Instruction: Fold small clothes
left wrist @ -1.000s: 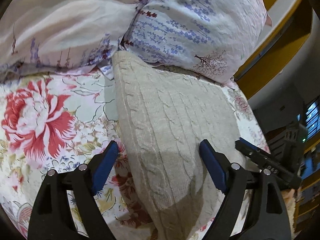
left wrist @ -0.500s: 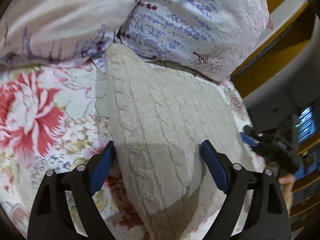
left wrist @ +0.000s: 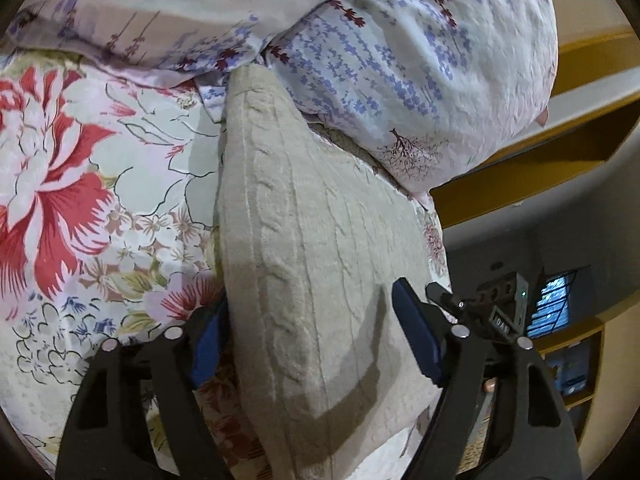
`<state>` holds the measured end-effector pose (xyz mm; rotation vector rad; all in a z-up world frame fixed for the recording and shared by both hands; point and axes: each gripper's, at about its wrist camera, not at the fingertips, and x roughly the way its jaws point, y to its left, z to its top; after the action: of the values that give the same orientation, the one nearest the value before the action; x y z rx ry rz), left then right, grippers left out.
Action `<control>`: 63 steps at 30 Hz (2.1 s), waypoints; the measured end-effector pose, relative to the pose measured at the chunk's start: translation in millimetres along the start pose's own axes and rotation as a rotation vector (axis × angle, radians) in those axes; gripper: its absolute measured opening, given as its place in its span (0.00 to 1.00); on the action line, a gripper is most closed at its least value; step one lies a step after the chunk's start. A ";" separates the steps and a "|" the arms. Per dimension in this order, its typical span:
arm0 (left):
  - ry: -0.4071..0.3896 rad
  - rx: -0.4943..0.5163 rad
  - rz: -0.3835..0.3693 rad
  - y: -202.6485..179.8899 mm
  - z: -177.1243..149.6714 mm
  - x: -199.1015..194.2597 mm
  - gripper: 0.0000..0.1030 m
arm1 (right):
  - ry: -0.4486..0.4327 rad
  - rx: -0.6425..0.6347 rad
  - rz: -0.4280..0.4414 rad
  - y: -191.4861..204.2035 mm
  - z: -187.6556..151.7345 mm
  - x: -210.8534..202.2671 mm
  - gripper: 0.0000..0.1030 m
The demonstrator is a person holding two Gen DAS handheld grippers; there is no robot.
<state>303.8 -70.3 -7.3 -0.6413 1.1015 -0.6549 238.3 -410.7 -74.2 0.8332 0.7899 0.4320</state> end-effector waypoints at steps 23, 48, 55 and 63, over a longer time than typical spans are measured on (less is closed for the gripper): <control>-0.057 0.058 -0.051 14.0 -24.5 -106.7 0.36 | -0.078 -0.229 0.095 96.7 -61.4 -6.8 0.27; -0.366 0.248 0.256 27.5 -46.6 -183.2 0.73 | -0.040 -0.193 0.014 102.9 -62.2 44.5 0.31; -0.286 0.367 0.281 0.4 -55.2 -149.8 0.74 | -0.165 -0.301 -0.170 114.1 -57.3 53.1 0.09; -0.272 0.423 0.359 -2.4 -65.4 -137.5 0.74 | -0.159 -0.354 -0.278 117.5 -62.7 54.8 0.30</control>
<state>199.4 22.1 54.1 -0.1525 0.7644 -0.4519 220.7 -274.1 -32.3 0.4136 0.6457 0.2437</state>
